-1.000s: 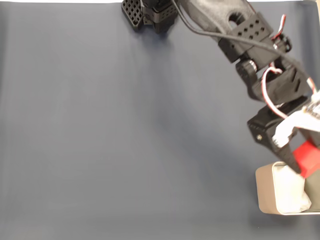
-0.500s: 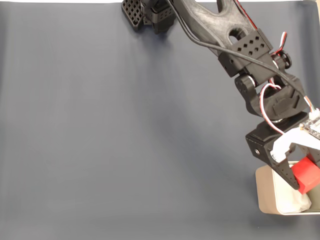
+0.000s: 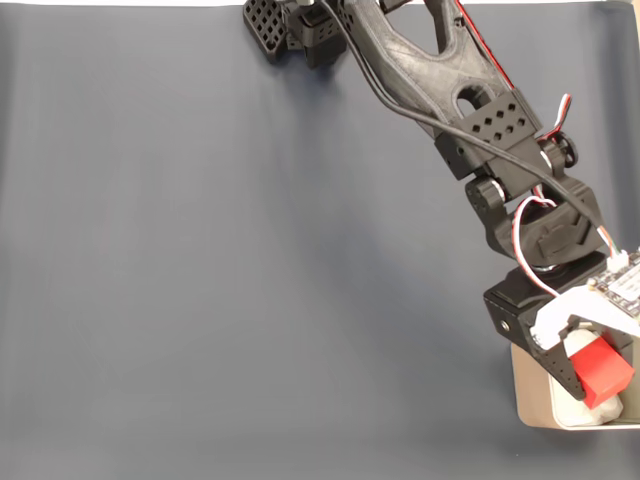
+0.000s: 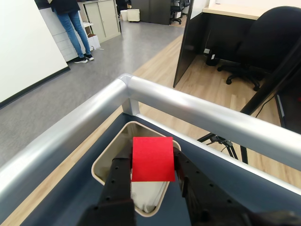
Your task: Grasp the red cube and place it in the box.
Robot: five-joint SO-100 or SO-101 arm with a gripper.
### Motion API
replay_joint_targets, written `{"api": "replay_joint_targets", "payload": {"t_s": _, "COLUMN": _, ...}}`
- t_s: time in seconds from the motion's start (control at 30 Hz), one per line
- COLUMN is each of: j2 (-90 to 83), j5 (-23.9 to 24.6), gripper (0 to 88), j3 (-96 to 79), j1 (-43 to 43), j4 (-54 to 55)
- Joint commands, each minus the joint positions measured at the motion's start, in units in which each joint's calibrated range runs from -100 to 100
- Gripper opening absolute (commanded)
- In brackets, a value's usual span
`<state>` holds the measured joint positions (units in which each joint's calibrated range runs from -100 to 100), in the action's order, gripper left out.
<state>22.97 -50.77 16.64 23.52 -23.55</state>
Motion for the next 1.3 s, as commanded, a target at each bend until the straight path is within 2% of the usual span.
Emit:
{"api": "replay_joint_targets", "payload": {"t_s": 0.0, "j2": -0.27, "j5": -0.1, "gripper": 0.0, "j3": 3.62, "j1": -0.01, "j4": -0.39}}
{"api": "replay_joint_targets", "payload": {"t_s": 1.2, "j2": -0.27, "j5": -0.15, "gripper": 0.1, "j3": 4.17, "j1": 0.77, "j4": -0.47}}
{"api": "replay_joint_targets", "payload": {"t_s": 1.27, "j2": -0.27, "j5": -0.1, "gripper": 2.1, "j3": 4.26, "j1": 0.84, "j4": -0.47}}
